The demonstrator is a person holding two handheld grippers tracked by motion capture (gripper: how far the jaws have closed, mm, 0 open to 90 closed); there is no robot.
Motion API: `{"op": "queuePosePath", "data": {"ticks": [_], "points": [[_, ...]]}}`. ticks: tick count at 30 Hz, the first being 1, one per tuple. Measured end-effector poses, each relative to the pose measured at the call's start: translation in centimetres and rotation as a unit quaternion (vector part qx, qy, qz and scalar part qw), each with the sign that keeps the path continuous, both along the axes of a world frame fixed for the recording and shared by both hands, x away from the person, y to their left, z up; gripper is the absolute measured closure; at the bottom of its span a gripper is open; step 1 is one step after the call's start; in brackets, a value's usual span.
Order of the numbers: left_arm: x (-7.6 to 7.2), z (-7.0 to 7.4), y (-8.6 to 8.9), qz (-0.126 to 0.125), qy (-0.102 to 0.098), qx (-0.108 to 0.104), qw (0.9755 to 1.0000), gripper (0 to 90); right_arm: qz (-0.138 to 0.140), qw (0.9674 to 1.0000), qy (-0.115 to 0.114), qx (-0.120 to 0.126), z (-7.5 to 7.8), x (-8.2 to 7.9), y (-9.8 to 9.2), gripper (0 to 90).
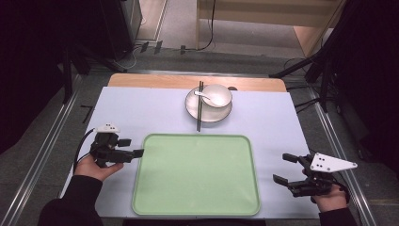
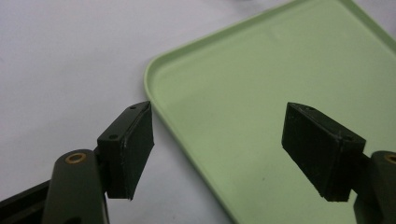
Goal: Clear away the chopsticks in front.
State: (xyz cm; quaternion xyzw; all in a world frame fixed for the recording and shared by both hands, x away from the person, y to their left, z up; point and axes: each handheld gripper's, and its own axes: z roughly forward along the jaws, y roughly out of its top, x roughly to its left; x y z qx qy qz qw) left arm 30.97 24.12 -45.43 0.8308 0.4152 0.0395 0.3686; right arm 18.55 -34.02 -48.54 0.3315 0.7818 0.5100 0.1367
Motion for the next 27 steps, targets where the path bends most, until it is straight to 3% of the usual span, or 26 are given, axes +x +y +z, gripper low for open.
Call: {"op": "queuePosePath", "data": {"ticks": [4, 7, 11, 20, 27], "points": [[1.0, 0.7, -0.9, 0.004, 0.002, 0.01, 0.9999, 25.9, 0.008, 1.0, 0.004, -0.004, -0.1, 0.0, 0.3, 15.4], [1.8, 1.1, -1.6, 0.008, 0.012, 0.0, 0.9999, 26.3, 0.009, 0.9999, 0.007, -0.008, -0.2, 0.1, 0.4, 15.4], [2.6, 1.4, -2.7, -0.001, 0.012, 0.009, 0.9999, 26.6, -0.005, 0.9999, 0.008, -0.004, -0.2, 0.0, 0.0, 14.1], [4.7, 2.0, -5.4, -0.02, 0.013, 0.021, 0.9995, 25.3, 0.007, 0.9999, 0.01, -0.008, -0.4, 0.0, 0.3, 14.0], [6.2, 2.5, -7.0, -0.01, 0.014, 0.027, 0.9995, 25.5, 0.006, 0.9999, 0.011, -0.007, -0.4, 0.0, 0.1, 14.1]]}}
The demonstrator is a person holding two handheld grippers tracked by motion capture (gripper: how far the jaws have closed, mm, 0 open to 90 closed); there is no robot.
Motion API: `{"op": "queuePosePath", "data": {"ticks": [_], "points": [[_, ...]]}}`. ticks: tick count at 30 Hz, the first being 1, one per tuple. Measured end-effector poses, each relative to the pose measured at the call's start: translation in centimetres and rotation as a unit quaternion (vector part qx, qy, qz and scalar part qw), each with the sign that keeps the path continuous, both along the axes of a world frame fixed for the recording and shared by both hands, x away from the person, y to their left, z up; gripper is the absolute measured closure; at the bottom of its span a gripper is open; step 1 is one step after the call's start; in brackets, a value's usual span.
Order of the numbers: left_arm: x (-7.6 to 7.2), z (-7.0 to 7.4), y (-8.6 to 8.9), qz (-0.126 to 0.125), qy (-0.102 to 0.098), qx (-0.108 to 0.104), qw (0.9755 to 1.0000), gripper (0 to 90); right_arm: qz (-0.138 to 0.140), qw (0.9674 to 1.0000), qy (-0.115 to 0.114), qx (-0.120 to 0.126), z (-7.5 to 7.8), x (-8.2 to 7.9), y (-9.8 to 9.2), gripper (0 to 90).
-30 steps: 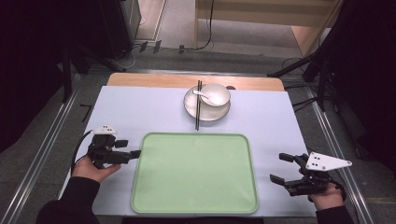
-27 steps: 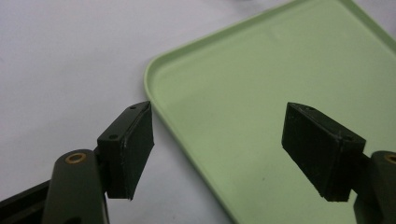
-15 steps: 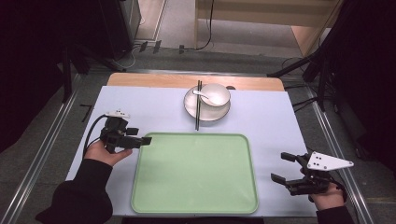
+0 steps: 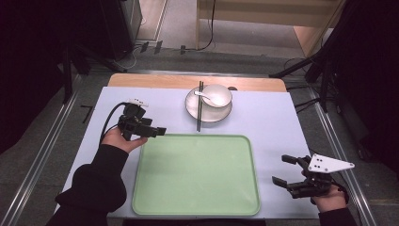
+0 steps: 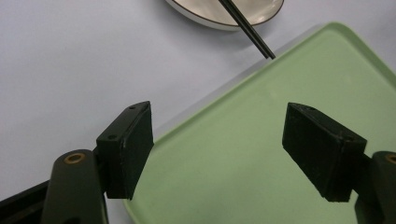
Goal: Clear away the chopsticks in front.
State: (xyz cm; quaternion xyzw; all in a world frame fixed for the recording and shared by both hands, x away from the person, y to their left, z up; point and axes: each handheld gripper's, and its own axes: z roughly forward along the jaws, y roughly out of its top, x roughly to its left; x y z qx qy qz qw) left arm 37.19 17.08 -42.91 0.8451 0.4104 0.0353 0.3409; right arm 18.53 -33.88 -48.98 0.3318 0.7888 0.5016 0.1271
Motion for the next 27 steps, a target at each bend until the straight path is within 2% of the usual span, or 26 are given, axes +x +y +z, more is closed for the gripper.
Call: {"op": "queuePosePath", "data": {"ticks": [4, 11, 13, 14, 17, 20, 23, 25, 27], "points": [[0.9, 0.2, -0.8, 0.003, 0.003, -0.001, 1.0, 28.6, 0.0, 1.0, 0.001, 0.0, 0.0, 0.0, 0.1, 14.2], [2.4, 0.5, -2.5, 0.006, 0.002, 0.008, 0.9999, 29.8, 0.001, 1.0, 0.003, 0.0, 0.0, 0.2, 0.1, 14.2], [2.6, 0.9, -3.0, 0.016, -0.013, 0.007, 0.9998, 40.0, 0.002, 1.0, 0.003, 0.0, 0.0, 0.2, 0.1, 14.2], [2.7, 1.1, -3.2, 0.016, -0.022, 0.001, 0.9996, 41.7, 0.003, 1.0, 0.003, 0.0, 0.0, 0.2, 0.1, 14.2], [3.3, 1.5, -4.1, 0.022, -0.029, 0.003, 0.9993, 43.8, 0.004, 1.0, 0.004, 0.0, -0.1, 0.2, 0.1, 14.3], [4.1, 1.5, -5.3, 0.02, -0.017, 0.019, 0.9995, 43.7, 0.005, 1.0, 0.004, 0.0, 0.0, 0.2, 0.2, 14.3], [5.0, 1.3, -6.6, 0.019, -0.015, 0.027, 0.9994, 40.8, 0.006, 1.0, 0.004, 0.0, 0.0, 0.2, 0.2, 14.3], [5.7, 1.0, -7.4, 0.023, -0.009, 0.027, 0.9993, 38.7, 0.007, 1.0, 0.004, 0.0, 0.0, 0.2, 0.2, 14.4], [6.5, 0.7, -8.0, 0.034, 0.011, 0.017, 0.9992, 37.8, 0.009, 0.9999, 0.006, -0.004, -0.1, 0.2, 0.2, 14.6]]}}
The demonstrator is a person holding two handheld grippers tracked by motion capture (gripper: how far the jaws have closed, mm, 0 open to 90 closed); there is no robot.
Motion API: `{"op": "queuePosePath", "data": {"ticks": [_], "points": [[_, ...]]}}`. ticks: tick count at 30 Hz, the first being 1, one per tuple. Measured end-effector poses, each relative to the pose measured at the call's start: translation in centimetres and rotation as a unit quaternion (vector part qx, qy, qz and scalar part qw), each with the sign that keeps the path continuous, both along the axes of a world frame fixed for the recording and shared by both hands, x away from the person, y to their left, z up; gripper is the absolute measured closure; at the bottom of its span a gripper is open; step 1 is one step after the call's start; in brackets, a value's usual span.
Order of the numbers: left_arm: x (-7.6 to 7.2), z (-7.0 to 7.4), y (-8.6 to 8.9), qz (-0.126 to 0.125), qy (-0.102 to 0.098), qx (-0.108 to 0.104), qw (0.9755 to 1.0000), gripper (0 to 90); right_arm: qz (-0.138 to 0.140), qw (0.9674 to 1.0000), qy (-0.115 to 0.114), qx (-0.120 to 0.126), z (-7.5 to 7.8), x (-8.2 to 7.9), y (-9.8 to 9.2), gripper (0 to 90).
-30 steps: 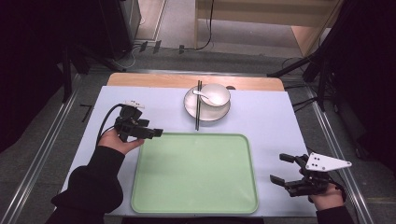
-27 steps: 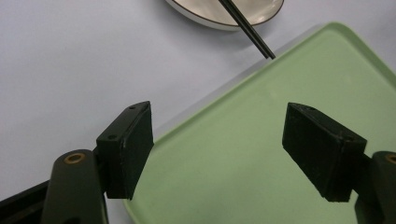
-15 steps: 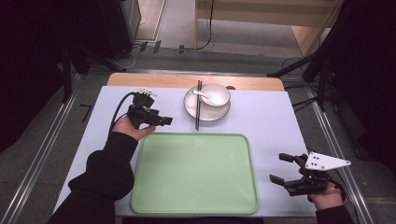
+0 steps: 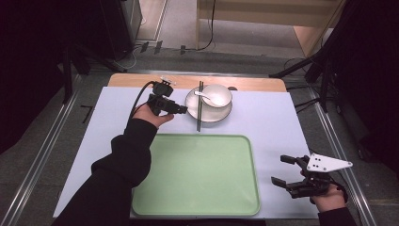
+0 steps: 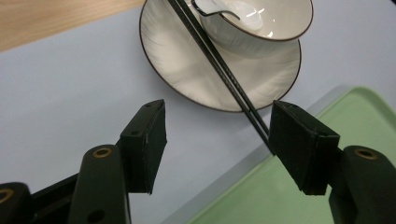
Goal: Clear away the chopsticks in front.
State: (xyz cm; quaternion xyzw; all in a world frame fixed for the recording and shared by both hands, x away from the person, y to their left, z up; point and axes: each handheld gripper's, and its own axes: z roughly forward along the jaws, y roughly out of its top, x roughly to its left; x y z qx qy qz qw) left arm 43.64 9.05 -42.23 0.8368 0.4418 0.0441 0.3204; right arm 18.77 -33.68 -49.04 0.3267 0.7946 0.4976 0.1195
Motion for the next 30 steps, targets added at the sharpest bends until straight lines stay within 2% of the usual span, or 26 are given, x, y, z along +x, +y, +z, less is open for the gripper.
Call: {"op": "queuePosePath", "data": {"ticks": [2, 6, 8, 9, 11, 13, 19, 24, 27, 30], "points": [[0.7, -0.4, -0.7, 0.003, 0.011, -0.003, 0.9999, 37.7, 0.002, 1.0, -0.002, -0.002, 0.0, 0.0, 0.1, 14.7], [1.4, -1.2, -2.3, 0.0, 0.004, 0.008, 1.0, 37.7, 0.008, 1.0, -0.003, -0.001, 0.1, -0.1, 0.2, 14.7], [1.6, -1.8, -3.1, 0.007, 0.008, 0.002, 0.9999, 38.1, 0.008, 1.0, -0.003, 0.0, 0.1, -0.1, 0.1, 14.7], [1.7, -2.0, -3.4, 0.009, 0.009, 0.009, 0.9999, 38.8, 0.008, 1.0, -0.002, 0.0, 0.1, -0.1, 0.1, 14.7], [1.8, -2.6, -4.0, 0.013, -0.003, 0.021, 0.9997, 41.9, 0.008, 1.0, -0.002, 0.001, 0.1, -0.1, 0.1, 14.7], [2.0, -3.1, -4.5, 0.022, -0.002, 0.026, 0.9994, 44.4, 0.009, 1.0, -0.001, 0.001, 0.1, -0.2, 0.2, 14.7], [2.5, -4.1, -5.1, 0.035, -0.007, 0.029, 0.9989, 49.7, 0.01, 0.9999, -0.002, 0.002, 0.1, -0.2, 0.1, 14.7], [2.8, -4.9, -5.5, 0.041, 0.01, 0.02, 0.9989, 57.2, 0.012, 0.9999, -0.002, 0.004, 0.1, -0.2, 0.1, 14.7], [2.9, -5.3, -5.9, 0.04, 0.017, 0.023, 0.9988, 58.7, 0.013, 0.9999, -0.002, 0.004, 0.1, -0.3, 0.1, 14.7], [2.9, -5.7, -6.2, 0.042, 0.02, 0.036, 0.9983, 61.0, 0.012, 0.9999, -0.003, 0.004, 0.1, -0.3, 0.1, 14.7]]}}
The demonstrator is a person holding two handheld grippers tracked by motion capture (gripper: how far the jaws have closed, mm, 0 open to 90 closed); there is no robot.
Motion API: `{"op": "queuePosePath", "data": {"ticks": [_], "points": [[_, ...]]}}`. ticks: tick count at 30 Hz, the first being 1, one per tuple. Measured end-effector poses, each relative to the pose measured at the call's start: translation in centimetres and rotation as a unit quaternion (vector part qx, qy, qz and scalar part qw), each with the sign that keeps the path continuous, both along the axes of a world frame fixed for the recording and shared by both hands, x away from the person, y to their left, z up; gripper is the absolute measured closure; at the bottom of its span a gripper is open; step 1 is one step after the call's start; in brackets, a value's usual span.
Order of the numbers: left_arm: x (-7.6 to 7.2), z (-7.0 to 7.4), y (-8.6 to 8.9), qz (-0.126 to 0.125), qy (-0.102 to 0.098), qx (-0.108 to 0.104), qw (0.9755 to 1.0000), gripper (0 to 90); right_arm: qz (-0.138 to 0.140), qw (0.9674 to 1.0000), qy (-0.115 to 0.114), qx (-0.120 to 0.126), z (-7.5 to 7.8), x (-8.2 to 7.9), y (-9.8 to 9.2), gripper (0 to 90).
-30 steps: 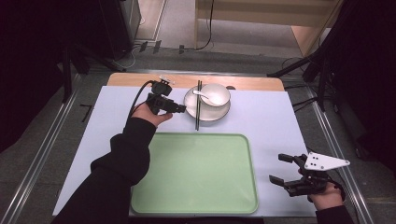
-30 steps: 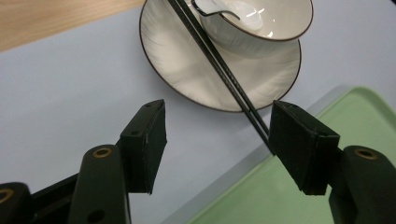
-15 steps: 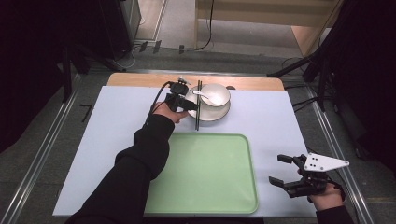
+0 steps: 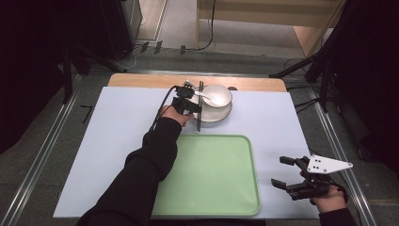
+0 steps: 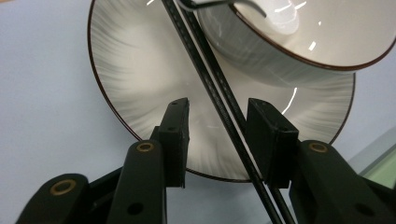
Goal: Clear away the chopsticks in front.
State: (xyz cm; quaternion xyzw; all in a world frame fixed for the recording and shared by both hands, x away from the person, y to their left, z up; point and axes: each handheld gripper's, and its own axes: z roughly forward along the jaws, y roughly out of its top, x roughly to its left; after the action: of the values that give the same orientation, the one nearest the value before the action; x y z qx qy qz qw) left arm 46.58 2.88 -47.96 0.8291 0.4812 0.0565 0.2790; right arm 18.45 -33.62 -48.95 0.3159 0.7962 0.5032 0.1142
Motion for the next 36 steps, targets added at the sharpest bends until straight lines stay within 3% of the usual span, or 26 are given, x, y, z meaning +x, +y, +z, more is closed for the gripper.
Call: {"op": "queuePosePath", "data": {"ticks": [7, 12, 19, 27, 36], "points": [[0.4, -0.7, 0.0, 0.021, 0.015, -0.003, 0.9997, 70.9, 0.0, 1.0, 0.0, 0.0, 0.0, -0.1, 0.0, 14.7], [1.0, -1.5, 0.6, 0.065, 0.052, -0.049, 0.9953, 78.3, 0.004, 1.0, 0.0, -0.002, -0.1, -0.1, 0.0, 14.8], [1.2, -1.7, 0.8, 0.093, 0.057, -0.066, 0.9919, 85.8, 0.007, 1.0, 0.001, -0.005, -0.1, -0.1, 0.0, 14.8], [1.4, -1.0, 1.6, 0.099, 0.064, -0.083, 0.9895, 86.0, 0.006, 1.0, 0.001, -0.005, -0.1, -0.2, -0.1, 14.8], [1.3, 1.4, 4.8, 0.093, 0.067, -0.106, 0.9877, 86.0, 0.004, 1.0, 0.0, 0.0, -0.2, -0.2, -0.3, 15.2]]}}
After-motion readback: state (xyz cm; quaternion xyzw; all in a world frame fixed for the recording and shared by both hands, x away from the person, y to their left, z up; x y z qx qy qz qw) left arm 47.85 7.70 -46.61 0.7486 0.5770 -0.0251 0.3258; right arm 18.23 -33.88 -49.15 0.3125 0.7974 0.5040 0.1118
